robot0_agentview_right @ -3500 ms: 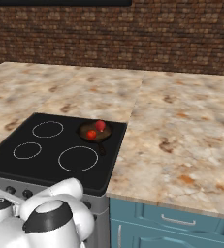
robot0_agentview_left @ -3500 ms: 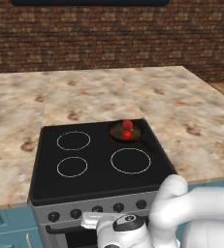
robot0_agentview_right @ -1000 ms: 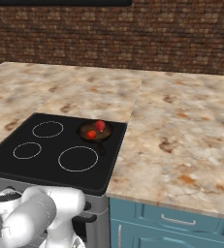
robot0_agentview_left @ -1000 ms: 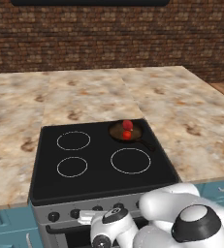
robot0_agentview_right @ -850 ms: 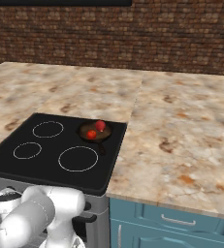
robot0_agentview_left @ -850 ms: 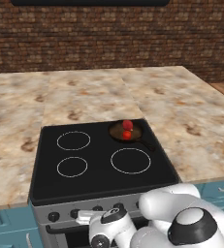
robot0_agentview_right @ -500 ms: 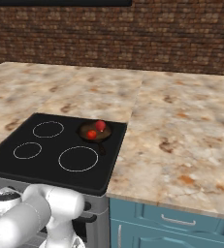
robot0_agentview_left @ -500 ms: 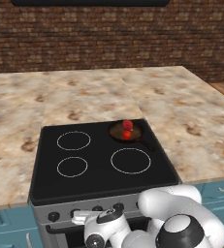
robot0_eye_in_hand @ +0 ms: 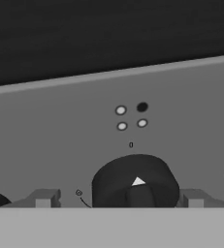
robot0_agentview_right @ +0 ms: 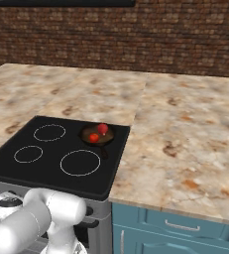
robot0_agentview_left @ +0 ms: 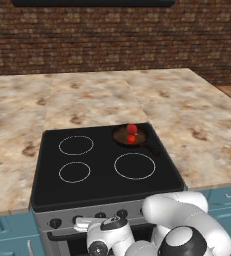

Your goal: Place the pan on the rear right burner on the stove. Then place the tomato and the onion in the pan and turn on the rear right burner.

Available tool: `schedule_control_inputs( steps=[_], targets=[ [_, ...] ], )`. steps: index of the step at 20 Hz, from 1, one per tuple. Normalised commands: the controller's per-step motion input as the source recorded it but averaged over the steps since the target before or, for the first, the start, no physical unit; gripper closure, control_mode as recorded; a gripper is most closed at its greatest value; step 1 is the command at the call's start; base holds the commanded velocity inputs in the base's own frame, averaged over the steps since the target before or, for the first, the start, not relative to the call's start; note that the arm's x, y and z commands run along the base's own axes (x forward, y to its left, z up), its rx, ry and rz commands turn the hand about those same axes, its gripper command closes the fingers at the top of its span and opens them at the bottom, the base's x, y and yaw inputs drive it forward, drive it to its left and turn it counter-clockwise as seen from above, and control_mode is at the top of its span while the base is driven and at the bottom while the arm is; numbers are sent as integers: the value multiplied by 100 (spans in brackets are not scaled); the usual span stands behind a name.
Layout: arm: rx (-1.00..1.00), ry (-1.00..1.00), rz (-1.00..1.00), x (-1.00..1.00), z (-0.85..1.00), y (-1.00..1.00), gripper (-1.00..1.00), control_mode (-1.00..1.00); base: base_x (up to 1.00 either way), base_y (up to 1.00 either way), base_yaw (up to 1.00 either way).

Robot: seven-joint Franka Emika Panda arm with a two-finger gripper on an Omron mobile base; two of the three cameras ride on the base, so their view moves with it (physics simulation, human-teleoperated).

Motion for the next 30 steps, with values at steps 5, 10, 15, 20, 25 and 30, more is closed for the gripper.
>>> schedule_control_inputs(
  steps=[5,10,15,20,25,30],
  targets=[
    [-8,0,0,-3,0,0,100,-100,0,0,0],
    [-33,-7,0,-2,0,11,100,-100,0,0,0],
    [-73,-28,1,-13,20,33,100,-100,0,0,0],
    [-93,-15,5,-15,14,42,100,-100,0,0,0],
    [-100,-5,10,-8,22,49,100,-100,0,0,0],
    [-100,0,20,-11,1,55,100,-100,0,0,0]
  ],
)
